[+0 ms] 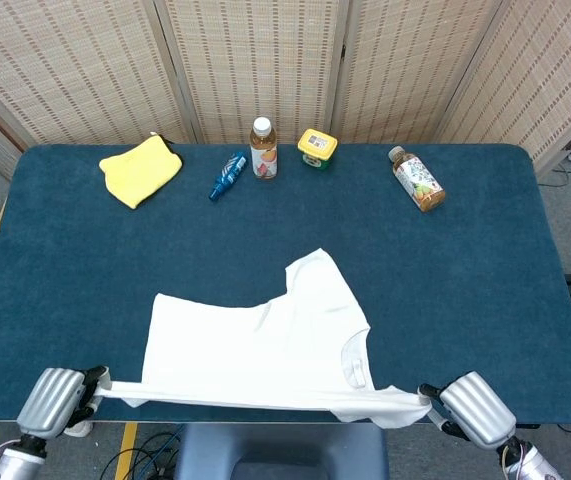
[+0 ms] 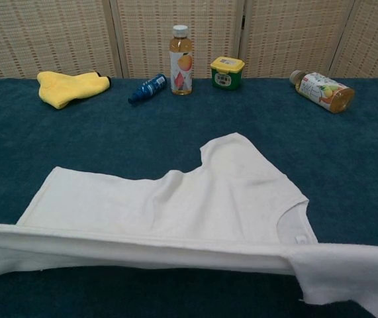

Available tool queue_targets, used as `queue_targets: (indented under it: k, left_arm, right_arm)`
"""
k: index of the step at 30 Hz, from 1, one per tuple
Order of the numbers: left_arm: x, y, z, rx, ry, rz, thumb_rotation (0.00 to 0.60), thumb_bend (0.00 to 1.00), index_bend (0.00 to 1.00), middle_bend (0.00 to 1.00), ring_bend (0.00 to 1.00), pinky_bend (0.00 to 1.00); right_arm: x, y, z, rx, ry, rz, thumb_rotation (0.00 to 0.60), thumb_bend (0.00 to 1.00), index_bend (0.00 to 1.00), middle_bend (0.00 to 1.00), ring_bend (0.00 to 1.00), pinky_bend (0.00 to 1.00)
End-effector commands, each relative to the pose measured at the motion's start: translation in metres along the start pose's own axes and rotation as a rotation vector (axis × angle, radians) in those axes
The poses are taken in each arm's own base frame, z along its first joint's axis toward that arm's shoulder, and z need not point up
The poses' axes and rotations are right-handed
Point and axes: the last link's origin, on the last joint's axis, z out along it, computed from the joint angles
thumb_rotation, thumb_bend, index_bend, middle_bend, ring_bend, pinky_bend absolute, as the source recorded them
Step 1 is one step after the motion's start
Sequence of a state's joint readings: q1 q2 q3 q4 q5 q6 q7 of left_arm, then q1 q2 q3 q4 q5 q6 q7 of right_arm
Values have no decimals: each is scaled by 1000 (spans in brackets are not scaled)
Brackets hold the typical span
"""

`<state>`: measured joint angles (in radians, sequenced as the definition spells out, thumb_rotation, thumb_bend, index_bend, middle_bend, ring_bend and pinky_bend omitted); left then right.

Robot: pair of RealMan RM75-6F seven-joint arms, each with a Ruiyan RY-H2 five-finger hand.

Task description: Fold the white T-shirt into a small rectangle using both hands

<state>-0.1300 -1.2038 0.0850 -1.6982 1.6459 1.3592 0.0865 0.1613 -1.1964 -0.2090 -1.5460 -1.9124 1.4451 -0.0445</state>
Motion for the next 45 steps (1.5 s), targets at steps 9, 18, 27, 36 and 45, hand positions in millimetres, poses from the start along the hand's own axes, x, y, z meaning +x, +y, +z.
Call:
queue_targets:
  k: [9,18,27,36,45]
  left_arm:
    - [-1,10,88,-42,-72,87,600,598,620,879,807,870]
    - [-5,11,142,-19,-110,123,600,598,613,879,806,870]
    - [-7,7,173,32,-134,131,600,598,602,879,806,870]
    - [-7,3,186,63,-144,144,600,597,574,879,806,870]
    - [-11,-1,195,91,-152,158,600,592,543,879,803,870]
  right_arm:
    - [-7,0,43,-36,6,-17,600,616,695,970,1000,1000]
    - [-9,1,77,-64,7,-19,600,616,695,970,1000,1000]
    - [-13,1,104,-69,9,-24,600,616,695,969,1000,1000]
    - [-11,3,122,-76,21,-27,600,618,695,969,1000,1000]
    - [-12,0,132,-78,19,-21,600,618,695,970,1000,1000]
